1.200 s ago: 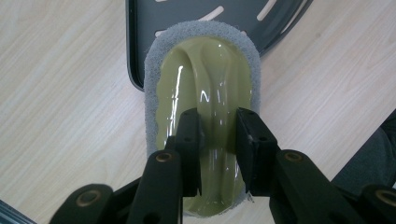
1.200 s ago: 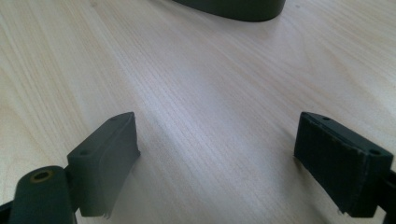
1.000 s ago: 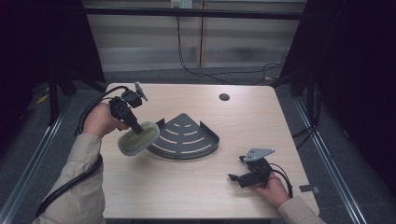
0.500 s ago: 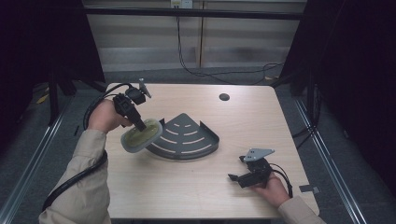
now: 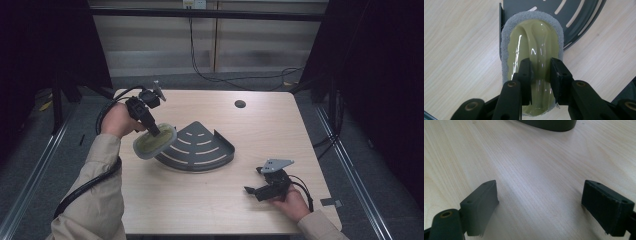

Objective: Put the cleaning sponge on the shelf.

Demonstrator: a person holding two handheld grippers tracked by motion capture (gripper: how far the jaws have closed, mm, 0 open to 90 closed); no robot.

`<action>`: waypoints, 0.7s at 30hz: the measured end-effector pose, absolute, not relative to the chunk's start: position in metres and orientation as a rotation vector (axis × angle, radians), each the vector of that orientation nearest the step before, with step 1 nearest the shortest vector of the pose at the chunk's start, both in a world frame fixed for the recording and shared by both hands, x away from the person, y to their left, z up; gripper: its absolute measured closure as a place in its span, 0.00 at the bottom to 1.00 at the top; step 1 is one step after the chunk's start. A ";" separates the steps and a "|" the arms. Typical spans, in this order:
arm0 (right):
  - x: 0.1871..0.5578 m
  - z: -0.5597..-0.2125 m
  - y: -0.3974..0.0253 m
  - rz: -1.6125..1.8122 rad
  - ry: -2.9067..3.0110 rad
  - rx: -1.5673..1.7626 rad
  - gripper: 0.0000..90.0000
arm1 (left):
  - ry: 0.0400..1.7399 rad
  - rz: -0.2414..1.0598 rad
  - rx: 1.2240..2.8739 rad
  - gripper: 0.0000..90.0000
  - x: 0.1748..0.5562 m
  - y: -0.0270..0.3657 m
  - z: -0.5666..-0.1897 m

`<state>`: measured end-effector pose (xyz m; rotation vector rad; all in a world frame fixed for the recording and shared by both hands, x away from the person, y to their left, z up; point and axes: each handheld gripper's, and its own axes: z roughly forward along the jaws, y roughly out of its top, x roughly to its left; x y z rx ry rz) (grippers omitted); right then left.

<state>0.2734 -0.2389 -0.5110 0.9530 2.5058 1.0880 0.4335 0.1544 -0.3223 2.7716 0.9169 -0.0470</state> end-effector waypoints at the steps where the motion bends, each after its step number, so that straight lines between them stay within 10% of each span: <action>1: 0.273 -0.511 -0.239 1.088 2.506 0.953 0.14 | 0.917 -0.047 2.772 0.80 0.433 0.154 -0.322; 21: 0.274 -0.511 -0.239 1.090 2.506 0.950 0.14 | 0.909 -0.030 2.774 0.80 0.446 0.133 -0.323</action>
